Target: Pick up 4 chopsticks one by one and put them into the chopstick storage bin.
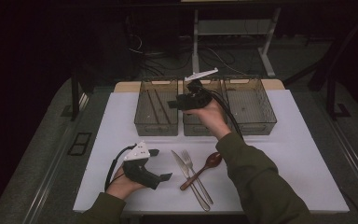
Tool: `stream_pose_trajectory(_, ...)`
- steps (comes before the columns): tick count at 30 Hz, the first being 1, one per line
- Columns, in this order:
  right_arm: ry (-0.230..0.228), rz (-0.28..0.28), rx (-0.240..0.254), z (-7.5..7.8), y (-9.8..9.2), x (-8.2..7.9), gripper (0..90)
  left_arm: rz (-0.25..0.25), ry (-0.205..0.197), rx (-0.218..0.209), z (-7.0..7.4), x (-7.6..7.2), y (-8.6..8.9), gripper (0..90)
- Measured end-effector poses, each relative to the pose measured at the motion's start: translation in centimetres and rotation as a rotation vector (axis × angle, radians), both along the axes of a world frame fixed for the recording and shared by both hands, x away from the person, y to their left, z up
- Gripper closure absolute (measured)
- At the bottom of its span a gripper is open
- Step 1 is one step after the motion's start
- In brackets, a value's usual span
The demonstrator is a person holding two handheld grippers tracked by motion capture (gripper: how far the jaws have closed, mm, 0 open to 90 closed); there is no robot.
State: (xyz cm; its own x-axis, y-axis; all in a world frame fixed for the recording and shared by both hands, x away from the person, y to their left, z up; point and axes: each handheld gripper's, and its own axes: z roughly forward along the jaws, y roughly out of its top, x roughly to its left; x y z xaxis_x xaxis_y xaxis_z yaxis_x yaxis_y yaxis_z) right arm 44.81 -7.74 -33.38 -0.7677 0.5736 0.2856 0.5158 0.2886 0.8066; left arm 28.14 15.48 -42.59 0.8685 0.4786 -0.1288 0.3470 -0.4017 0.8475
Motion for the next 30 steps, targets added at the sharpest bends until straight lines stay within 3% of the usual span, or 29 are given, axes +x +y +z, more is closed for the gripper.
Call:
stream_pose_trajectory(17, -0.022, -0.011, 0.023, 0.3, -6.1, -3.2, 40.6, 0.015, 0.0, 0.005, -0.1, -0.3, 0.3, 0.0)
stream_pose_trajectory(30, -0.02, -0.004, 0.041, -0.4, -11.3, -6.0, 38.2, 0.021, 0.004, 0.013, -0.2, -0.3, 0.4, 0.0)
